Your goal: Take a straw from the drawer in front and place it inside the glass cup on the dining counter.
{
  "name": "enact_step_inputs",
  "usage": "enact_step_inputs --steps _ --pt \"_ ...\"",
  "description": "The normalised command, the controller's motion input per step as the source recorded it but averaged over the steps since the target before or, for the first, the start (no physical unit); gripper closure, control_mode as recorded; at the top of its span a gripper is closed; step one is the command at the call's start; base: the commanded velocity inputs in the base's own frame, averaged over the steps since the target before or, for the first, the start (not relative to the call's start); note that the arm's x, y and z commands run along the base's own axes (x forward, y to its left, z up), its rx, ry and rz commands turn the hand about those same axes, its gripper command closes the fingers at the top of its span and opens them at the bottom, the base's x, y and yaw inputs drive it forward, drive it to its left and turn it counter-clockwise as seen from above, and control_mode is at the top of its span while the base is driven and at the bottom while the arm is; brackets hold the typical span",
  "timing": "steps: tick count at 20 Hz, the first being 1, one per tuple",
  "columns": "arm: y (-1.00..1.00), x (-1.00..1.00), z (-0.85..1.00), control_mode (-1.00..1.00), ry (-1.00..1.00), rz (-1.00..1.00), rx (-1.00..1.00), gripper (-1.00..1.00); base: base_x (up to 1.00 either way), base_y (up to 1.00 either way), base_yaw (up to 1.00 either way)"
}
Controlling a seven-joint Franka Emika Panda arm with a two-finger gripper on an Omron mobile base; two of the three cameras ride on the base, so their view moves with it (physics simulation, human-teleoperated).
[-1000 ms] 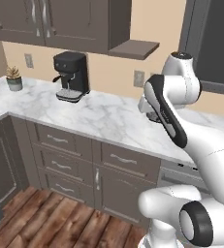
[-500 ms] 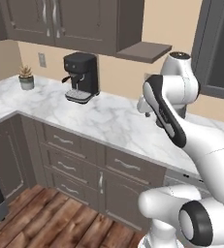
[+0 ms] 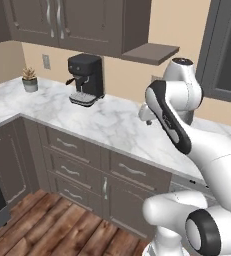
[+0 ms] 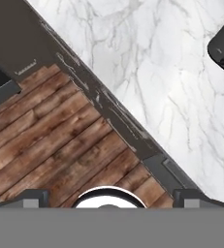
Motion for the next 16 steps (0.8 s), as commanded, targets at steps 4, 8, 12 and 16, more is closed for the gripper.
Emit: enact_step_inputs --steps 4,8,12,16 --pt "0.77 0.00 -0.32 -1.00 0.01 0.00 -0.04 -1.00 0.00 0.00 0.00" --pt "0.74 0.07 -0.33 -1.00 0.00 0.00 -0.07 -1.00 0.00 0.00 0.00" --pt "0.79 0.23 -0.41 -1.00 0.00 -0.02 -0.16 -1.00 0.00 0.00 0.00" --pt "0.54 0.33 -0.37 -1.00 0.00 -0.05 -0.19 -1.00 0.00 0.00 0.00"
